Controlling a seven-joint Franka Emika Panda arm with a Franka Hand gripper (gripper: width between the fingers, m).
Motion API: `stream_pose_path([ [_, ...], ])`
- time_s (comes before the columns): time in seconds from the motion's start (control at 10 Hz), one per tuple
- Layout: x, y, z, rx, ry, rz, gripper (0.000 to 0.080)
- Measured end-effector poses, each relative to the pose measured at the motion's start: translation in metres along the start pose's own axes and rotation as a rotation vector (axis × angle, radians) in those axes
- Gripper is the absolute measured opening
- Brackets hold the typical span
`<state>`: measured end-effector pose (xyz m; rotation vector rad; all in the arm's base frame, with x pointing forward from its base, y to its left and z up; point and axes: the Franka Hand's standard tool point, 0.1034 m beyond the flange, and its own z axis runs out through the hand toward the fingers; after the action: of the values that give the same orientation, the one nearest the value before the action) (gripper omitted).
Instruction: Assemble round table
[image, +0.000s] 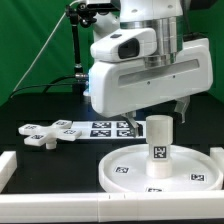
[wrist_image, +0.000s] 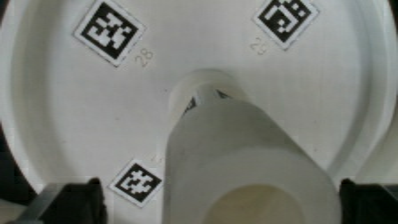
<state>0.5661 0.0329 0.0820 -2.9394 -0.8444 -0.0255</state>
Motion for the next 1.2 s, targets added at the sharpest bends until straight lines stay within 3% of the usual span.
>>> stream_pose_path([
  [0.2,0.001,-0.004,0.002,-0.028,-0.010,-0.214,0.0649],
  [1.2,0.004,-0.013,0.005,-0.053,-0.078,-0.872,0.0649],
])
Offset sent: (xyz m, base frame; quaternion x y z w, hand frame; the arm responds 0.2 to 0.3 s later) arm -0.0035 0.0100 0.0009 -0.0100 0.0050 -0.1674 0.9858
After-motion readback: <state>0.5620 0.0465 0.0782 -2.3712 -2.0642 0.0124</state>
